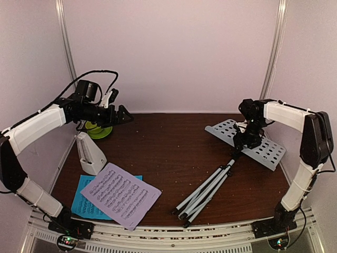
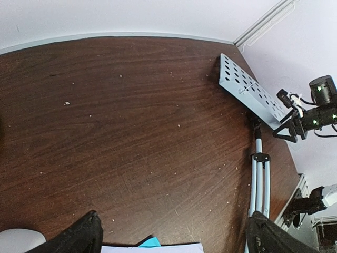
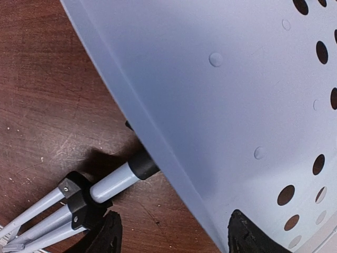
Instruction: Set up the instrument practice props
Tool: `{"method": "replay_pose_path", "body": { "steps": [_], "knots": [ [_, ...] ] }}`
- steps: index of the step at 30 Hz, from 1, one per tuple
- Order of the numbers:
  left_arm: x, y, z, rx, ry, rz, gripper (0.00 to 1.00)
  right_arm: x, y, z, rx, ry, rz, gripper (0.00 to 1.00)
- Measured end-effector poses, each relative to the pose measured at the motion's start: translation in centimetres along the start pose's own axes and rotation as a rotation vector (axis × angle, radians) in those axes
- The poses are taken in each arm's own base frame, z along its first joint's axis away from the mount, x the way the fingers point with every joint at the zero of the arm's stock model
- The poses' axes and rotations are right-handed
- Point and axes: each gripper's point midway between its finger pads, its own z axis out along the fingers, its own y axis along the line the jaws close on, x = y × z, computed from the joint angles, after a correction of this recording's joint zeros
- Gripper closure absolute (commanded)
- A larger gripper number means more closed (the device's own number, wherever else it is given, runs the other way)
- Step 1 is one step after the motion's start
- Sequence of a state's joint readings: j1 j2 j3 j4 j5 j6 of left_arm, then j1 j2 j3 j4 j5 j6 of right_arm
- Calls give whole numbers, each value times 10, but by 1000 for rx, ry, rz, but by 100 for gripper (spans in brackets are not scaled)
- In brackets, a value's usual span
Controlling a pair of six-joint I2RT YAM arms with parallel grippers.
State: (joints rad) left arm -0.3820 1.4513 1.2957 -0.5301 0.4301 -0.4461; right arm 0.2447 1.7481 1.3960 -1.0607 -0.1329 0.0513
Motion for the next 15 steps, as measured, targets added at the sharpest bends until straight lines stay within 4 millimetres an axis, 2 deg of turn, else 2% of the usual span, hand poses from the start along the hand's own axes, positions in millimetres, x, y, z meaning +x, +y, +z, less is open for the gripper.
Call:
{"method": "replay_pose_path", "body": {
  "steps": [4, 10, 13, 15],
  "knots": [
    [0, 0, 1, 4, -3, 1, 2, 5, -2, 4, -1, -1, 3, 37],
    [8, 3, 4, 6, 12, -6, 2, -3, -1, 1, -9, -51, -16, 64],
    [9, 1, 3, 15, 14, -6, 2, -4, -1, 1, -9, -56, -29, 69],
    [8, 0, 3, 20, 9, -3, 2, -4, -1, 2, -9, -53, -37, 81]
  ]
}}
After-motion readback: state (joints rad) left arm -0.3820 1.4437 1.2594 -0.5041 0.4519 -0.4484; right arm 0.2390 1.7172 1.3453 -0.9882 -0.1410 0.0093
